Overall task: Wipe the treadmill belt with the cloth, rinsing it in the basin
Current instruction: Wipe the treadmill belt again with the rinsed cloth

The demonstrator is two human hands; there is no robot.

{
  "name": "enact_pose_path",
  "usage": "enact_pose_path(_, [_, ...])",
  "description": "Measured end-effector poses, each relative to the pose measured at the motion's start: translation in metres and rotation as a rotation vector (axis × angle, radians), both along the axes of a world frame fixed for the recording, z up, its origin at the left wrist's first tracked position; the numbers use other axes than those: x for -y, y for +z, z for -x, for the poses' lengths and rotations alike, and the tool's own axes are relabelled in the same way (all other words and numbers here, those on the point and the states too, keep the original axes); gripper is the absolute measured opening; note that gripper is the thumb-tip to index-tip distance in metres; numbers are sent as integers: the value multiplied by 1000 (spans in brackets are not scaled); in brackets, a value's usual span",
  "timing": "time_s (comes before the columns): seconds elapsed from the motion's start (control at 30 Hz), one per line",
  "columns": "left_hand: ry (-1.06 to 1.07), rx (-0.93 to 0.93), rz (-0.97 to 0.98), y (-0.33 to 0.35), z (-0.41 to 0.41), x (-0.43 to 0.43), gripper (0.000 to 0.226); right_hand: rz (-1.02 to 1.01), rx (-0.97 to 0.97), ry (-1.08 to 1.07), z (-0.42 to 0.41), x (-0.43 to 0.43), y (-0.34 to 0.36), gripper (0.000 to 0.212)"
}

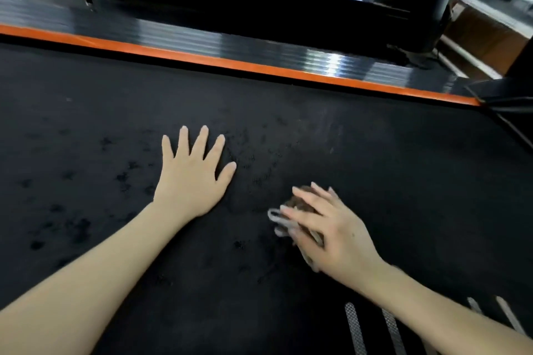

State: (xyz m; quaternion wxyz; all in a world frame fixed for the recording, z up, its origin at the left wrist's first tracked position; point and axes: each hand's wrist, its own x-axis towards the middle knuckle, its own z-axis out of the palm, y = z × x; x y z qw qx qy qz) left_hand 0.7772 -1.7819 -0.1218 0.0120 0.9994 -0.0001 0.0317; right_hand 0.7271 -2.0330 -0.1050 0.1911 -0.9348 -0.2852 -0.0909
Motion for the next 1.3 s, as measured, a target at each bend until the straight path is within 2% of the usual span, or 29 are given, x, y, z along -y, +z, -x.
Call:
enact_pose_path(0.1, [1, -24, 22, 0, 0, 0, 83, 52, 58, -159, -75, -27, -3, 34])
enact_pose_path(0.23, [4, -29, 61, 1, 0, -1, 81, 2, -45, -458, -141, -60, -2, 33])
enact_pose_path(0.3, [1, -31, 69, 2, 1, -1, 78, -15, -10, -432, -113, -64, -2, 37])
enact_pose_path(0.4, [-6, -25, 70, 3, -1, -2, 73, 11, -40, -229, -36, -60, 0, 37])
enact_pose_path(0.5, [-20, -13, 74, 2, -2, -3, 68, 25, -25, -110, -47, -53, 2, 34])
enact_pose_path(0.57, [-27, 5, 85, 1, -3, -3, 66, 77, 30, -156, -94, -59, 2, 36])
enact_pose_path(0.7, [-31, 29, 89, -2, -3, -4, 65, 36, -39, -397, -191, -80, 0, 33])
enact_pose_path(0.8, [-27, 50, 97, -3, -4, -4, 65, -12, -56, -471, -208, -91, -3, 33])
enact_pose_path(0.87, [-24, 49, 97, -3, -4, -4, 65, -31, -33, -393, -176, -88, -4, 32])
enact_pose_path(0.97, [-26, 32, 99, -2, -3, -4, 66, -4, -44, -116, -97, -64, -2, 36])
enact_pose_path(1.03, [-27, 31, 96, -1, -2, -4, 66, 39, -46, 2, -82, -32, 1, 38])
enact_pose_path(1.07, [-29, 31, 96, -1, -2, -4, 65, 54, -26, -35, -92, -17, 1, 40])
enact_pose_path(1.17, [-25, 38, 98, -2, -2, -4, 65, 8, 16, -405, -152, -1, -4, 42])
enact_pose_path(1.23, [-20, 42, 98, -3, -3, -3, 65, -8, 15, -637, -190, -17, -8, 37])
enact_pose_path(1.3, [-17, 42, 97, -3, -3, -2, 64, -25, 5, -762, -214, -52, -9, 35])
